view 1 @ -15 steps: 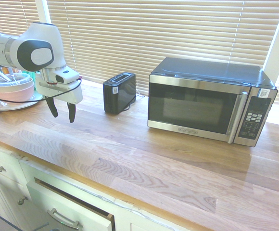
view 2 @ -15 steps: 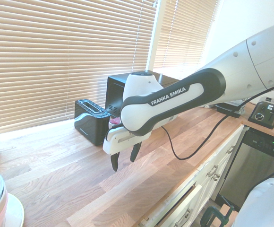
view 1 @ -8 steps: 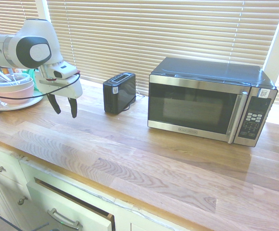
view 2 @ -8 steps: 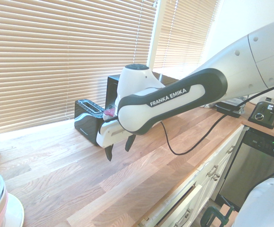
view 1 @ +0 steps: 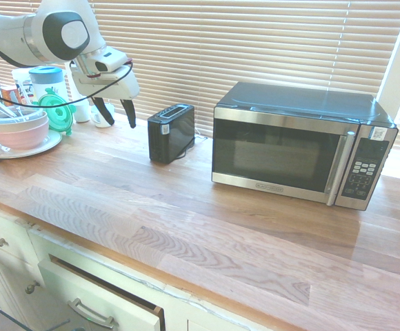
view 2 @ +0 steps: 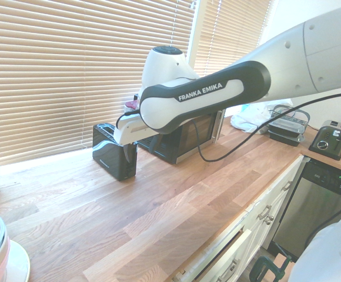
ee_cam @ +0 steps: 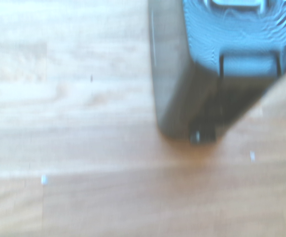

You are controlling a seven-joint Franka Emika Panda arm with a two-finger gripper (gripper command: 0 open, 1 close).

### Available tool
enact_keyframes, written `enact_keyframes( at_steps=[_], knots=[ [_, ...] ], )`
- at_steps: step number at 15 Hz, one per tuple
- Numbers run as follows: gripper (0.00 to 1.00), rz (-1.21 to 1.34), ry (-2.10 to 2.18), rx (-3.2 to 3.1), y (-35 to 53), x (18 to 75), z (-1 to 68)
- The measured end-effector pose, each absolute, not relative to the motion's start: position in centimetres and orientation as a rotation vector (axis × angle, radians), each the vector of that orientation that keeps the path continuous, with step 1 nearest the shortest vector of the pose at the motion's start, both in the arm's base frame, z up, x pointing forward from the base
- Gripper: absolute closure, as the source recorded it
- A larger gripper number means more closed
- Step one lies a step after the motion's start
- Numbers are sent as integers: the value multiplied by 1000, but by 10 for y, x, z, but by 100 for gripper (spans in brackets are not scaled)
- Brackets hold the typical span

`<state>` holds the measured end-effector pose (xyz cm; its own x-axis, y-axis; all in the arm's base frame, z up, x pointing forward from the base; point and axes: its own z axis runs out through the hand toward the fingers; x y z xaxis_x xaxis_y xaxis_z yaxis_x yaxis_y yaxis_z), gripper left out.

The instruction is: Press the toaster

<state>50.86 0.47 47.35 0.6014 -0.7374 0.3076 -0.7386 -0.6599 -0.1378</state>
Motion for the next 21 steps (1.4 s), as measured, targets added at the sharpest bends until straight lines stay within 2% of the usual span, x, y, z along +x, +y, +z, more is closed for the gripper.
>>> enact_keyframes(
  at_steps=[11,20,21],
  knots=[
    [0,676,-1258,2716,-44,569,490],
    [0,661,-1067,2764,-28,581,473],
    [100,660,-1050,2769,-29,581,474]
  ],
)
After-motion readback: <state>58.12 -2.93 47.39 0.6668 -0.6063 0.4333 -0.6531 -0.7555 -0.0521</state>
